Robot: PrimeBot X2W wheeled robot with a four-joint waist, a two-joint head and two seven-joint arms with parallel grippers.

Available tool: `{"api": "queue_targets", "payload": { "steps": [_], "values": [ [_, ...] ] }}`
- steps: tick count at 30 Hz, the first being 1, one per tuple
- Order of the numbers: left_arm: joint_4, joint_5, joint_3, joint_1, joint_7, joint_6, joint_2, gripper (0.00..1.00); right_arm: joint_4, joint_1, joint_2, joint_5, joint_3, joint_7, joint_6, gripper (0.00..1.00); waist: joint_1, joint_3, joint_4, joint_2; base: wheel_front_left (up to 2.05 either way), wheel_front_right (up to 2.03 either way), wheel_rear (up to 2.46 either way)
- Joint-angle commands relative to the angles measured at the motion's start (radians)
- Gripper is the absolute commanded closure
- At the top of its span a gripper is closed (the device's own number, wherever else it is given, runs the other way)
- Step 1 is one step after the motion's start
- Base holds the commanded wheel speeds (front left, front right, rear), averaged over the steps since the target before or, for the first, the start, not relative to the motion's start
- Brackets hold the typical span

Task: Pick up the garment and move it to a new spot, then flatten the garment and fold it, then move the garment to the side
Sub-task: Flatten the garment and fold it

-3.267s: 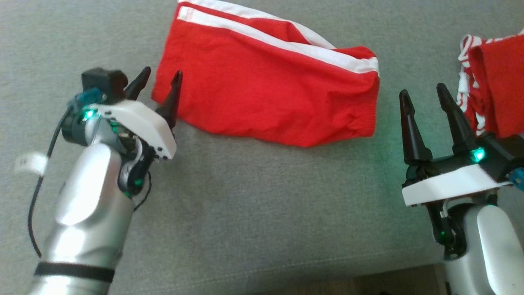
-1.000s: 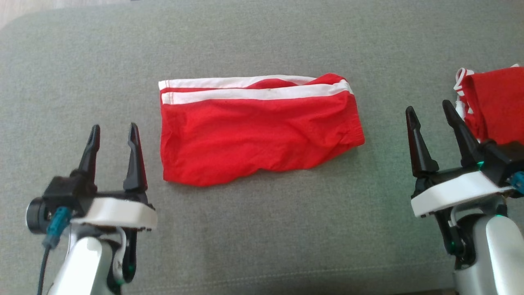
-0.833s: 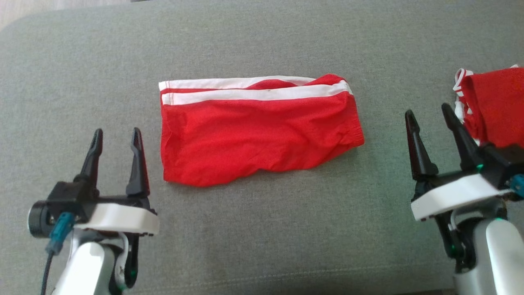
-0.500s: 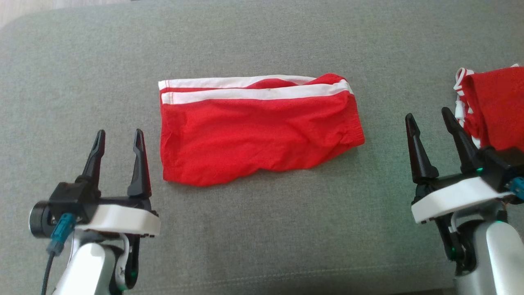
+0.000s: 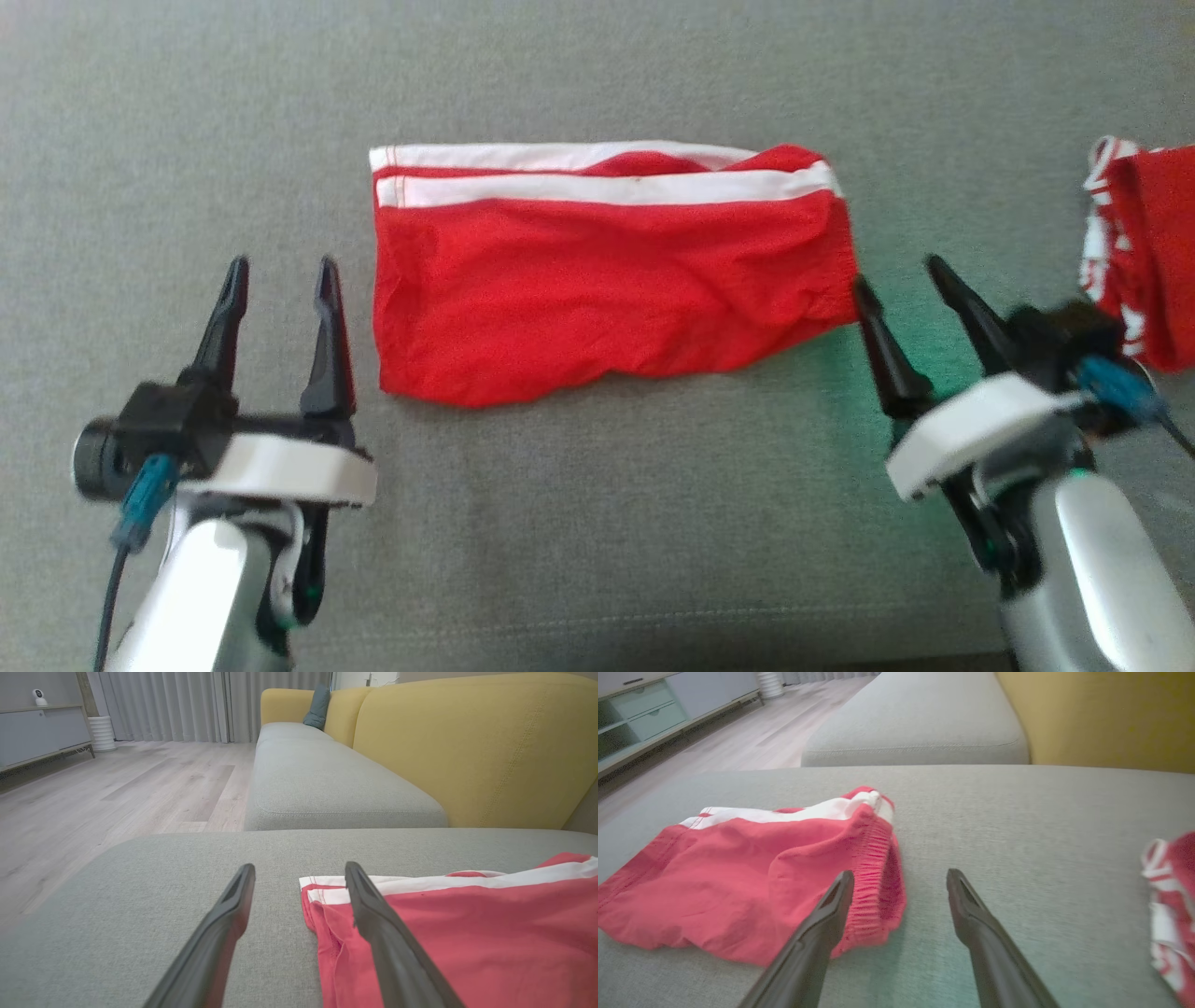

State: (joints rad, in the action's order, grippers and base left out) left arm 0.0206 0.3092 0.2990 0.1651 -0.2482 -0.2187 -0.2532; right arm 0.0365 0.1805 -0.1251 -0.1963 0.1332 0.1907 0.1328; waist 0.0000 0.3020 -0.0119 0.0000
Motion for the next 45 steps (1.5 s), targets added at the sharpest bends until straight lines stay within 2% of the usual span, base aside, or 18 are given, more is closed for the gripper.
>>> {"api": "queue_targets", "payload": {
  "steps": [1,6,13,19,20,21,22,29,37,42,45],
  "values": [
    [-0.034,-0.007,-0.030,0.047,-0.006,0.004,-0.017,0.00,-0.020,0.058,-0.014,-0.010,0.036,0.012,-0.002,0.00,0.0000,0.027,0.015,0.0000,0.00,0.00,0.00],
    [-0.013,-0.009,-0.020,0.080,-0.009,0.020,-0.005,0.00,0.087,0.162,-0.027,-0.030,0.080,0.058,-0.002,0.00,0.0000,0.063,0.035,0.0000,0.00,0.00,0.00],
    [0.011,-0.018,-0.010,0.112,-0.012,0.035,0.014,0.00,0.244,0.269,-0.044,-0.064,0.075,0.117,-0.002,0.00,0.0000,0.096,0.059,0.0000,0.00,0.00,0.00],
    [0.021,-0.025,-0.009,0.124,-0.013,0.043,0.027,0.00,0.320,0.311,-0.054,-0.126,0.110,0.162,-0.002,0.00,0.0000,0.105,0.066,0.0000,0.00,0.00,0.00],
    [0.020,-0.027,-0.010,0.125,-0.013,0.044,0.030,0.00,0.331,0.315,-0.055,-0.143,0.117,0.171,-0.002,0.17,0.0000,0.107,0.067,0.0000,0.00,0.00,0.00],
    [0.021,-0.029,-0.010,0.127,-0.013,0.046,0.032,0.00,0.339,0.319,-0.054,-0.164,0.120,0.176,-0.002,0.52,0.0000,0.108,0.067,0.0000,0.00,0.00,0.00],
    [0.021,-0.032,-0.011,0.128,-0.013,0.048,0.034,0.00,0.344,0.324,-0.062,-0.166,0.128,0.177,-0.002,1.00,0.0000,0.108,0.067,0.0000,0.00,0.00,0.00],
    [0.027,-0.047,-0.020,0.126,-0.013,0.058,0.043,0.00,0.326,0.310,-0.102,-0.228,0.145,0.158,-0.002,1.00,0.0000,0.098,0.059,0.0000,0.00,0.00,0.00],
    [0.027,-0.059,-0.031,0.119,-0.013,0.067,0.050,0.00,0.283,0.270,-0.180,-0.267,0.104,0.148,-0.002,1.00,0.0000,0.086,0.050,0.0000,0.00,0.00,0.00],
    [0.032,-0.064,-0.035,0.108,-0.013,0.070,0.054,0.00,0.242,0.260,-0.194,-0.294,0.104,0.175,-0.002,1.00,0.0000,0.070,0.047,0.0000,0.00,0.00,0.00],
    [0.036,-0.067,-0.035,0.103,-0.013,0.073,0.057,0.00,0.199,0.259,-0.180,-0.359,0.104,0.219,-0.002,1.00,0.0000,0.057,0.047,0.0000,0.00,0.00,0.00]
  ]
}}
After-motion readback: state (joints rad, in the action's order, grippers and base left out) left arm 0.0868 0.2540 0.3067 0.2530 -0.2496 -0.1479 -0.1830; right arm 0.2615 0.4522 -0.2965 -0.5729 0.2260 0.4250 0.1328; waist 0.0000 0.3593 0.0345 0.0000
